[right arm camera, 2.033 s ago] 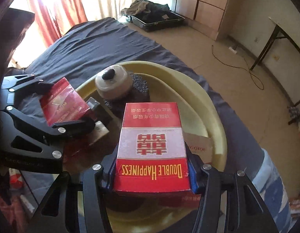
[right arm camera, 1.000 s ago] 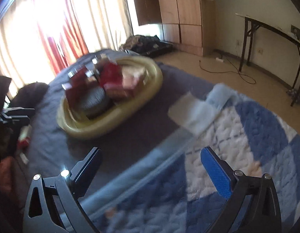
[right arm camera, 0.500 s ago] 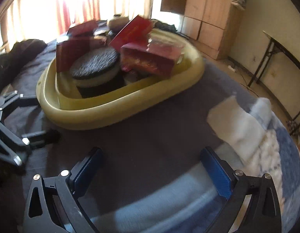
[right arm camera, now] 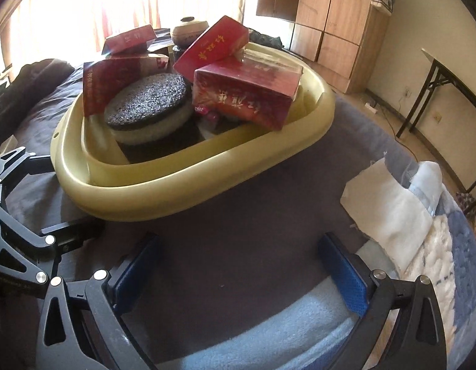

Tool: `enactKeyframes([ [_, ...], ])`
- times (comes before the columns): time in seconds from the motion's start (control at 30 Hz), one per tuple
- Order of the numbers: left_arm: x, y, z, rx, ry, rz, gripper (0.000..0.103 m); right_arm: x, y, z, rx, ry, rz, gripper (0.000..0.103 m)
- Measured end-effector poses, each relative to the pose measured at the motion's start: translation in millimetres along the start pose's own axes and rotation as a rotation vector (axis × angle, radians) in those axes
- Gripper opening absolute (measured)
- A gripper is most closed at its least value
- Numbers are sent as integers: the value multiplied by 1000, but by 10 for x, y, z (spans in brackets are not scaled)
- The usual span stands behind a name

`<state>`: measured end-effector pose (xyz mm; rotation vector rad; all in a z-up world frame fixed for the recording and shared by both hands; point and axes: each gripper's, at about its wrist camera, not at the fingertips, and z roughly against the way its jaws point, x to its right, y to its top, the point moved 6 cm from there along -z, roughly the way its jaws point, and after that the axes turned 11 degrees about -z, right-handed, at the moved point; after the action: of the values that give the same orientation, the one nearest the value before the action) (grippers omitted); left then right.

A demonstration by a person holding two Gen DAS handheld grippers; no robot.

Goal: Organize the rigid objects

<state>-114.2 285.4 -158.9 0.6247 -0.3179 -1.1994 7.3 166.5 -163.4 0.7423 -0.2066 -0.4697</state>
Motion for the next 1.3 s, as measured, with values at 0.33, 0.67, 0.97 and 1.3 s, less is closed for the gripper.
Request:
enactKeyframes([
  [0.33, -16, -25, 25, 1, -6, 4, 103, 15, -42, 89, 3, -1, 0, 103],
  [0.67, -6, -20, 12, 0, -7, 4, 103, 39, -64, 129, 4, 2, -1, 103],
  [0.97, -7, -21, 12, 0, -7, 5, 103, 37, -64, 124, 4, 2, -1, 103],
  [1.3, -5, -21, 13, 0, -7, 5, 103, 33, -62, 119, 4, 1, 0, 103],
])
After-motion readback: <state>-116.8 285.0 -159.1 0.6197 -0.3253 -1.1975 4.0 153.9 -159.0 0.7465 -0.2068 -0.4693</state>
